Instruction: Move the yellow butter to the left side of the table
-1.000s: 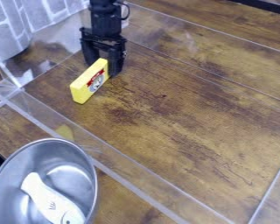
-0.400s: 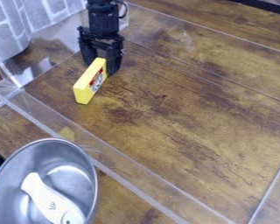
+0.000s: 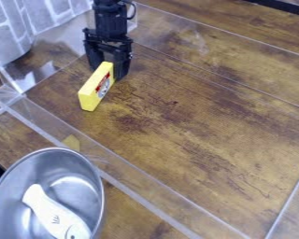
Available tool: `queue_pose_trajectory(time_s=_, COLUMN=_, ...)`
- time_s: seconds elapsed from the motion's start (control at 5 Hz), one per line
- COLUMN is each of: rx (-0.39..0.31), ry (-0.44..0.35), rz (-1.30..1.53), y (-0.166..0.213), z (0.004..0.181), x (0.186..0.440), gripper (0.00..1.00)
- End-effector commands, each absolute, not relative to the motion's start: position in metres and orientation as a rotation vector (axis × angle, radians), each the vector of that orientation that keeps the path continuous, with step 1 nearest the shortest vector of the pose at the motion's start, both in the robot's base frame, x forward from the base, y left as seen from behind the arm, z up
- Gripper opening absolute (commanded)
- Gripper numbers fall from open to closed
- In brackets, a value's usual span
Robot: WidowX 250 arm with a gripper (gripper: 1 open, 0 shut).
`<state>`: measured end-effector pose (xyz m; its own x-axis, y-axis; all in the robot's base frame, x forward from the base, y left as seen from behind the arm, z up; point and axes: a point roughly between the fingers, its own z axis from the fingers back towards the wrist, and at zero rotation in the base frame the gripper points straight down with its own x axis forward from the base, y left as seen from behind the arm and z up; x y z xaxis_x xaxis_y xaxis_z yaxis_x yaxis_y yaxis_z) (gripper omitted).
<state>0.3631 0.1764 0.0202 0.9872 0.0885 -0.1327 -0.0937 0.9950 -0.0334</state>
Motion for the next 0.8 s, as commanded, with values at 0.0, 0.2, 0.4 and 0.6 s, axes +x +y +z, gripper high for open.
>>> queue_pose_trajectory(time_s=0.0, rx=-0.040, ry=0.142, rz=0.137, y=0.194, z=0.019, x=0.352, gripper=1.00)
queue_pose_trajectory(time_s=0.2, rx=-0.043, ry=0.151, rz=0.146, y=0.197, z=0.018, x=0.350, gripper=1.00)
queue_pose_trajectory(time_s=0.4, rx=-0.042, ry=0.136, rz=0.136, y=0.191, z=0.031, x=0.353, gripper=1.00)
queue_pose_trajectory(time_s=0.6, rx=-0.040, ry=0.120, rz=0.127, y=0.185, z=0.044, x=0.355, gripper=1.00)
